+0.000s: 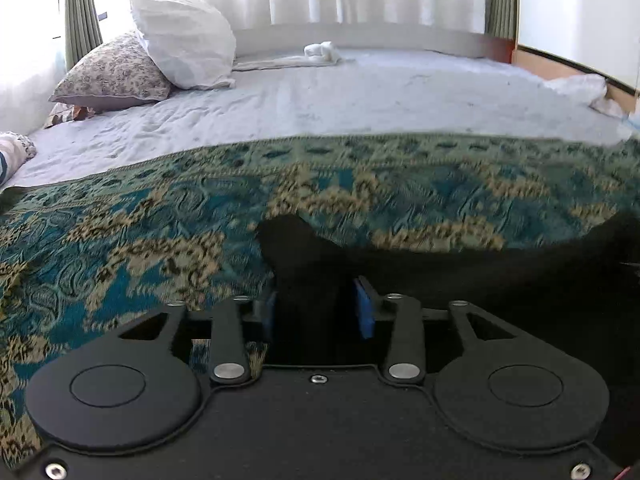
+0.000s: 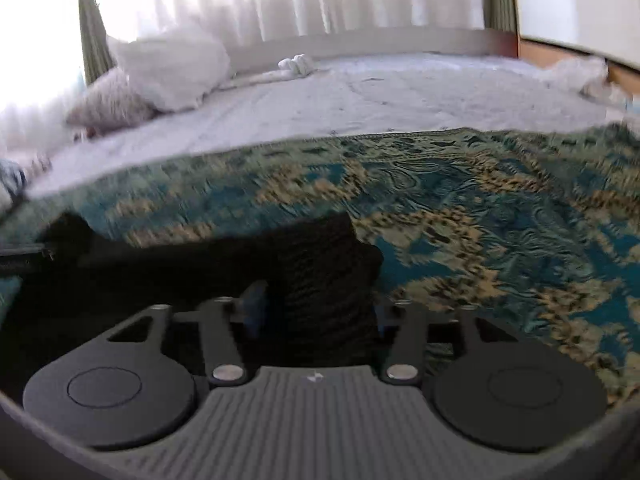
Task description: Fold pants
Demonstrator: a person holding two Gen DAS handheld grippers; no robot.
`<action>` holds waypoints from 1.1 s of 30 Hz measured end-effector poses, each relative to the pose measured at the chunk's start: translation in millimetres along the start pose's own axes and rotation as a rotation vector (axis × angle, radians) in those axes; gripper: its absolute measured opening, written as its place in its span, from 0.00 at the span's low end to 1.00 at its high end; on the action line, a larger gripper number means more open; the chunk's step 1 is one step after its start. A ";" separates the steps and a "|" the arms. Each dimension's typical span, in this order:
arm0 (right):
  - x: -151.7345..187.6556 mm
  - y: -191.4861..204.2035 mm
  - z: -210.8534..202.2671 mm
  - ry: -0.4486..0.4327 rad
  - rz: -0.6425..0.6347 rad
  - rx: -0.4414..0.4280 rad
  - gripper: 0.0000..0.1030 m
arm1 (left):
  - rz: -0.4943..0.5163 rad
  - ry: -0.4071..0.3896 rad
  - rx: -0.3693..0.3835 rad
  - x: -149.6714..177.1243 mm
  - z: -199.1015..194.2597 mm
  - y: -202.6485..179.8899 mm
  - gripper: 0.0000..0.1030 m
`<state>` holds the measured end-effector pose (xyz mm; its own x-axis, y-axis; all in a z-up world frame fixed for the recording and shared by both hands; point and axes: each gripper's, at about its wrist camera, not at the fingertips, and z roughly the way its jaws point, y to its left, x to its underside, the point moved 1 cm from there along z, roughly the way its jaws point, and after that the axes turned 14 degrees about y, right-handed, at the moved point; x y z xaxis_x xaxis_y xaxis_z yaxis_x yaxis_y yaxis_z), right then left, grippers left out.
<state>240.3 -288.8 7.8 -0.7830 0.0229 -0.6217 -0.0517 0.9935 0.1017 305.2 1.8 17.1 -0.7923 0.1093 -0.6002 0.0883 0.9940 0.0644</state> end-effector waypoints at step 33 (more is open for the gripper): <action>100.6 24.3 -109.3 -0.114 0.017 0.104 0.90 | -0.060 -0.003 0.072 119.6 -110.7 -14.4 0.82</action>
<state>92.5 -274.6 32.7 -0.7077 0.0463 -0.7050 0.0302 0.9989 0.0352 142.4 0.8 32.6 -0.7955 0.0499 -0.6039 0.0845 0.9960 -0.0290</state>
